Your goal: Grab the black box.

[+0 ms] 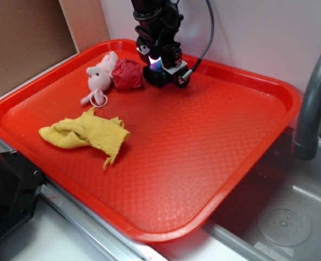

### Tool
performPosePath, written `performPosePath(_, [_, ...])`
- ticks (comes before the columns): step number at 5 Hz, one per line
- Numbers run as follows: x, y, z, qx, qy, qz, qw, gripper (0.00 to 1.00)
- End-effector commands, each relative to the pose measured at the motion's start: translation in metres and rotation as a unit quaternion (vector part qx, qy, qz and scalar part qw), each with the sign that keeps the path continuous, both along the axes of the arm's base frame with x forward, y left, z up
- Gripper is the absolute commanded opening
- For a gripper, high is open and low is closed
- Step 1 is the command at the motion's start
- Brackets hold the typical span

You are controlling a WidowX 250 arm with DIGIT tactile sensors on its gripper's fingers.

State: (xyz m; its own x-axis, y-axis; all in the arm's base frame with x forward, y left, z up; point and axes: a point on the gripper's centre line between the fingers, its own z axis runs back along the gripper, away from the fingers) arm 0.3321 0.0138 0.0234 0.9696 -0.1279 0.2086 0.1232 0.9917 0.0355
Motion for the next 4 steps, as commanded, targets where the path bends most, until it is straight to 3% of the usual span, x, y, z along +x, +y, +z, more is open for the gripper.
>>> performPosePath(1, [0.008,0.002,0.006,-0.002,-0.008,0.006,1.0,0.0])
performPosePath(2, [0.009,0.003,0.004,0.0,0.009,-0.002,1.0,0.0])
performPosePath(3, [0.004,0.007,0.02,0.02,0.042,0.008,0.999,0.0])
performPosePath(4, [-0.012,0.008,0.055,0.026,0.017,0.037,0.999,0.0])
